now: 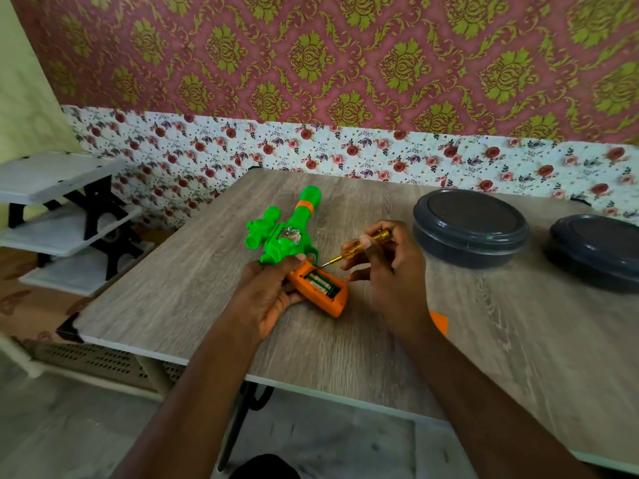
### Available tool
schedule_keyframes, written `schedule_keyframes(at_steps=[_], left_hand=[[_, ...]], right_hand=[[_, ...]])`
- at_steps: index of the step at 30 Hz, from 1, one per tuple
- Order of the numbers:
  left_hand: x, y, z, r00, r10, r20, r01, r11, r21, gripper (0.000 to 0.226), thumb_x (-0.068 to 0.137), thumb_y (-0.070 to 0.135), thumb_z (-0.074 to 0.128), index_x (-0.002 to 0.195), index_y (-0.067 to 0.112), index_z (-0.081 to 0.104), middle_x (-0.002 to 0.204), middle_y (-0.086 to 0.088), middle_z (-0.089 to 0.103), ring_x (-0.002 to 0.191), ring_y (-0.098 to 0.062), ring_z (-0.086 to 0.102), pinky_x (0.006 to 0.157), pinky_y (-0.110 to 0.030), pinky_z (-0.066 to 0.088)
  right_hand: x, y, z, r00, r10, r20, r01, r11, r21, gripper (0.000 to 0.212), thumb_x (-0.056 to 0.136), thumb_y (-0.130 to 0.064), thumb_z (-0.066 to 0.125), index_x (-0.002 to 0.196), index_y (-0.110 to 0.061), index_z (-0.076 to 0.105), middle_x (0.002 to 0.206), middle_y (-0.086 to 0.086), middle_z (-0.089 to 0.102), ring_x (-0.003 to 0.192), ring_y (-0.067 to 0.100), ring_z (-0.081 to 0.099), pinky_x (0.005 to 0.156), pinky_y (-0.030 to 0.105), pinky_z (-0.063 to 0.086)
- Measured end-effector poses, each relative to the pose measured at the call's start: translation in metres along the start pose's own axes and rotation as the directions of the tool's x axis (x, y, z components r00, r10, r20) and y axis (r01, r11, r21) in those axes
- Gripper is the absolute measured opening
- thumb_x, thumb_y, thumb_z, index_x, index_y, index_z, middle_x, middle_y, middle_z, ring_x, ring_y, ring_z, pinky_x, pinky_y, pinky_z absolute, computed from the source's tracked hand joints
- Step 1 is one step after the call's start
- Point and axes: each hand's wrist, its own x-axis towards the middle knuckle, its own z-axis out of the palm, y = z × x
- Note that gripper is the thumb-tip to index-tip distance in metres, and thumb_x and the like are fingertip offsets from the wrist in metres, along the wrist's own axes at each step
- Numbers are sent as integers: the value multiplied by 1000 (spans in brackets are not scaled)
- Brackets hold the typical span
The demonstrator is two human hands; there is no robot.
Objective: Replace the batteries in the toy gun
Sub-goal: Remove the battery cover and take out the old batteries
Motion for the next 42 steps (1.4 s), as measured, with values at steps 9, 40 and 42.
schedule_keyframes(at_steps=[9, 40, 42], left_hand=[[2, 0, 1, 1000, 4, -15, -4, 1000, 1, 26, 94, 1, 66, 120, -3, 64, 96, -17, 79, 83, -26, 78, 64, -47, 64], [5, 2, 1, 998, -62, -23, 60, 996, -73, 29, 104, 21, 51, 125, 2, 60, 115, -29, 72, 92, -34, 74, 70, -53, 64], [6, 1, 1, 998, -59, -22, 57, 995, -80, 27, 104, 20, 51, 121, 2, 61, 108, -26, 74, 86, -33, 75, 68, -52, 64]], right_hand=[[8, 8, -4, 962, 252, -100, -236, 959, 154, 10, 104, -10, 56, 96, -16, 58, 96, 26, 74, 75, 35, 77, 59, 33, 60], [38, -17, 27, 935, -299, 193, 350, 870, -347, 30, 91, -36, 74, 103, -11, 64, 75, 3, 69, 59, 17, 68, 55, 45, 59], [49, -19, 35, 925, -291, 245, 370, 837, -403, 30, 93, -37, 73, 104, -10, 64, 77, 8, 71, 60, 22, 68, 58, 46, 59]])
